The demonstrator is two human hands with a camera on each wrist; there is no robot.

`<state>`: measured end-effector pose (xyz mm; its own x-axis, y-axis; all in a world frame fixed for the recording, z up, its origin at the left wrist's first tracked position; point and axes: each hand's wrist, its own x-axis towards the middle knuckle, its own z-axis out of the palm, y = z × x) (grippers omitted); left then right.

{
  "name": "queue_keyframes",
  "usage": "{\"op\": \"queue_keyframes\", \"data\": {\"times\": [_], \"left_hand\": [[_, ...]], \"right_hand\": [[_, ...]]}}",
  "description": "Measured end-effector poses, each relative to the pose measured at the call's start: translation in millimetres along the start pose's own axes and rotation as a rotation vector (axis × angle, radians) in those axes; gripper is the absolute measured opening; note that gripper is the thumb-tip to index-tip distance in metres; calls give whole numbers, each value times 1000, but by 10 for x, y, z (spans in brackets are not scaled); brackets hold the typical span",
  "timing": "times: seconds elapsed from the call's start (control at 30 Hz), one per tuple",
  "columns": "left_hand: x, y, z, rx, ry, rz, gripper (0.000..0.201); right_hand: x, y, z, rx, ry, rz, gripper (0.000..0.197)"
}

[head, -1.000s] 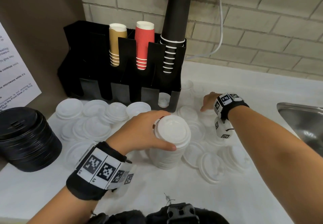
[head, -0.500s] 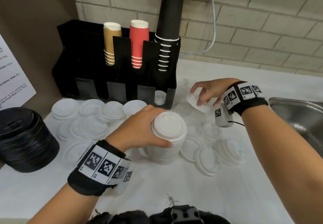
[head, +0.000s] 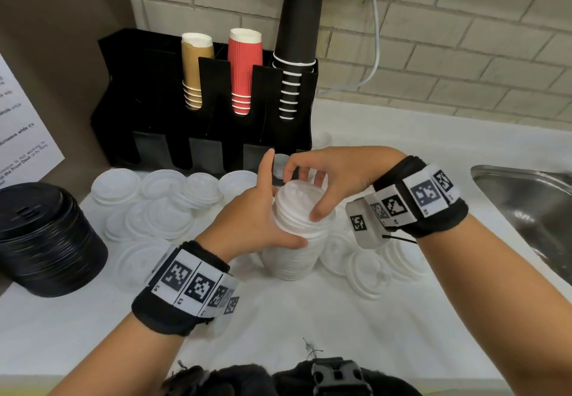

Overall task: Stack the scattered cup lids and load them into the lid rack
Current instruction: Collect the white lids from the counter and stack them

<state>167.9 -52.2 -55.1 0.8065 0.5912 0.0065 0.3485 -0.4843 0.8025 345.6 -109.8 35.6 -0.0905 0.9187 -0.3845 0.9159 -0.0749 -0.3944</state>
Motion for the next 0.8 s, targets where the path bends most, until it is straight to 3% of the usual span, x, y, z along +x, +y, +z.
{"op": "queue_keyframes", "data": {"times": [0.63,0.8], "left_hand": [[1,34,-26,28,-15,19,142],[-20,37,-47,19,-20,20,93]], "right_hand": [[-39,-260,188,-287,23,29,69],[-41,-310,288,-350,59,55,76]]}}
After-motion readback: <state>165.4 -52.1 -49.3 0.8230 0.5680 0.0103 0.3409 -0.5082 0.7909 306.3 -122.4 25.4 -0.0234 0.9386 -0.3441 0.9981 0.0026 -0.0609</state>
